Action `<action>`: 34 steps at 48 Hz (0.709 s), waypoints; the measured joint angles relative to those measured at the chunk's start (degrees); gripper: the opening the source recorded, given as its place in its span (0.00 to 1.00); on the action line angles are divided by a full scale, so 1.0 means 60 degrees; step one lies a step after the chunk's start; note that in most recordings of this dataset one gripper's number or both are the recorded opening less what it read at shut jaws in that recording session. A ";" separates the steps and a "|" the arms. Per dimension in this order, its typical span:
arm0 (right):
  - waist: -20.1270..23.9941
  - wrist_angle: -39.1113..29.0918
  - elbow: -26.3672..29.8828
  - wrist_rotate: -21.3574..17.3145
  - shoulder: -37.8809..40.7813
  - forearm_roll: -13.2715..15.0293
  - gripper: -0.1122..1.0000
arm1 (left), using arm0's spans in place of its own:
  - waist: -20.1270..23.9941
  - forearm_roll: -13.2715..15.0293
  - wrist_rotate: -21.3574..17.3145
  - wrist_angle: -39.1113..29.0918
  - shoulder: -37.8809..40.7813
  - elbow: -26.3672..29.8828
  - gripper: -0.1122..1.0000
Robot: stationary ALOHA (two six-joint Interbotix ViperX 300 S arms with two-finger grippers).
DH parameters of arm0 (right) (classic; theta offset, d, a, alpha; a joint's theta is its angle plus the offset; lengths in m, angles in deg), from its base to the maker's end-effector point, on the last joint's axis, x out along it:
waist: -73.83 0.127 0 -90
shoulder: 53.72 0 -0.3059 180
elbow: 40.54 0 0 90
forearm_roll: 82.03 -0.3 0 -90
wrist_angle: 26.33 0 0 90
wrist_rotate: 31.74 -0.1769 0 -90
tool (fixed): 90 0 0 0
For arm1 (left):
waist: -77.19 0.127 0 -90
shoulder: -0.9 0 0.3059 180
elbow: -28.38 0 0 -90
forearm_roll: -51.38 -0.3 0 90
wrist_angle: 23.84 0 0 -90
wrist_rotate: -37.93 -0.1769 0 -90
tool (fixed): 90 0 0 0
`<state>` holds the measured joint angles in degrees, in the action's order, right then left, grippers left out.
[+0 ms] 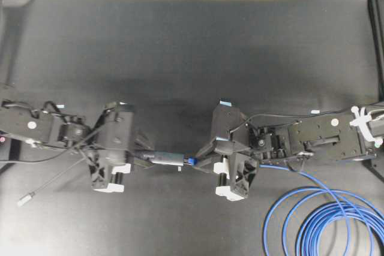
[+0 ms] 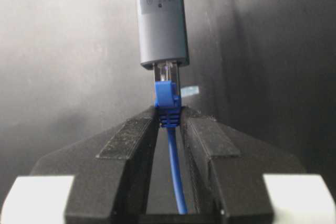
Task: Insert the LAN cable into the hub.
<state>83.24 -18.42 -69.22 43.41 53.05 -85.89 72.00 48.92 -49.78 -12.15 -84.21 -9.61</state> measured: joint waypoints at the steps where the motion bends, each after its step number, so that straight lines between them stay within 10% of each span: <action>1: -0.0015 0.0000 0.0000 0.0000 0.0000 0.0015 0.24 | 0.0000 0.0000 -0.0015 -0.0088 0.0015 0.0044 0.35; 34: -0.0059 -0.0117 0.0425 0.0015 0.0498 0.0161 0.24 | 0.0029 -0.0015 -0.0322 -0.0337 0.0381 0.0381 0.35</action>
<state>82.88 -19.12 -66.67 43.50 56.03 -84.93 72.18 48.83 -51.72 -14.17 -81.92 -7.33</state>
